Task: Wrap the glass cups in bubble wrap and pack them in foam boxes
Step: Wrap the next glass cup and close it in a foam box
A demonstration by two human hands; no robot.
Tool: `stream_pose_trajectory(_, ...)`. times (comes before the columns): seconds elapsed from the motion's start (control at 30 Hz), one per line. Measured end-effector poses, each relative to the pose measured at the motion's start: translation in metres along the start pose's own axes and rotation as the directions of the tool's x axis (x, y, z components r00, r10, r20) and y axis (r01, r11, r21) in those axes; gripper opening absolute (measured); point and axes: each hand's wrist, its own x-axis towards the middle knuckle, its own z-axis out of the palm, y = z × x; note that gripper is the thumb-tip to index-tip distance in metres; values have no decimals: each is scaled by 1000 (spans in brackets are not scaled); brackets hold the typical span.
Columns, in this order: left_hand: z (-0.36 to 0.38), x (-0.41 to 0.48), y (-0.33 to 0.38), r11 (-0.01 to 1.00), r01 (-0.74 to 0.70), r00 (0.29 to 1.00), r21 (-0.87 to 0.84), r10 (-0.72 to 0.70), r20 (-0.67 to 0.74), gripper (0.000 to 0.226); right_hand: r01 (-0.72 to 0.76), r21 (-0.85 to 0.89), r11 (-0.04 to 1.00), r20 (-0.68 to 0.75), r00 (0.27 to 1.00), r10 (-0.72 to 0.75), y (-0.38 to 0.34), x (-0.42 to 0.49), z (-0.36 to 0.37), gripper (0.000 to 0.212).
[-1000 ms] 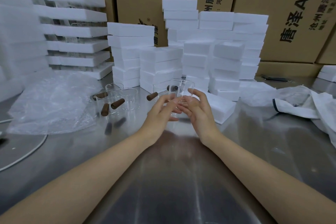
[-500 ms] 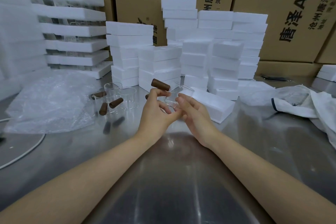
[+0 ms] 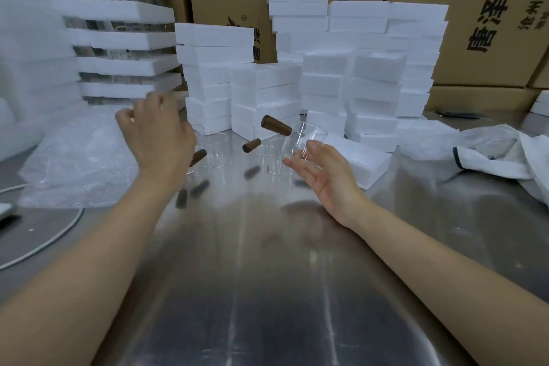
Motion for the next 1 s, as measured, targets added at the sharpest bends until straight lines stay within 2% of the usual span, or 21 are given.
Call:
stream_pose_trajectory(0.1,-1,8,-42,938,177,957,297,-235,172,32,-18,-32,999,19,1000,19,1,0,1,39)
stream_pose_trajectory(0.17,1,8,-59,870,240,853,431,-401,333,37,-25,-49,998,39,999,27,1,0,3,38)
stream_pose_trajectory(0.27,9,1,-72,850,296,731,436,-495,470,21,-30,-56,998,60,998,34,2,0,3,26)
stream_pose_trajectory(0.33,13,-2,-75,849,368,739,379,-515,436,14,-37,-48,998,62,997,40,3,0,3,21)
stream_pose_trajectory(0.4,13,1,-74,872,398,832,285,-474,289,20,-36,-46,998,60,997,39,2,1,2,25)
stream_pose_trajectory(0.47,6,6,-65,933,335,932,129,-349,102,27,-29,-50,998,52,998,31,2,1,2,25)
stream_pose_trajectory(0.5,0,8,-56,961,278,960,9,-278,18,28,-28,-46,999,46,998,30,3,1,2,24)
stream_pose_trajectory(0.53,-5,10,-45,968,210,975,-139,-219,-49,27,-29,-35,999,42,999,31,3,2,2,24)
stream_pose_trajectory(0.6,-14,11,-16,919,22,985,-394,-88,-151,22,-34,-1,999,34,999,34,2,2,1,31)
stream_pose_trajectory(0.67,-21,2,17,850,-198,968,-488,93,-232,15,-37,25,999,18,999,36,2,2,1,43)
stream_pose_trajectory(0.73,-19,-18,46,771,-351,936,-531,276,-218,12,-23,39,999,3,1000,23,1,2,1,57)
stream_pose_trajectory(0.83,-5,-54,69,748,-361,906,-557,422,-21,13,49,12,999,-24,999,-49,-1,2,-1,64)
stream_pose_trajectory(0.93,13,-69,69,759,-210,911,-617,380,157,13,84,9,996,-61,995,-84,-5,0,0,54)
stream_pose_trajectory(1.0,17,-68,64,725,-74,944,-685,273,187,20,116,12,993,-98,989,-114,-7,0,1,48)
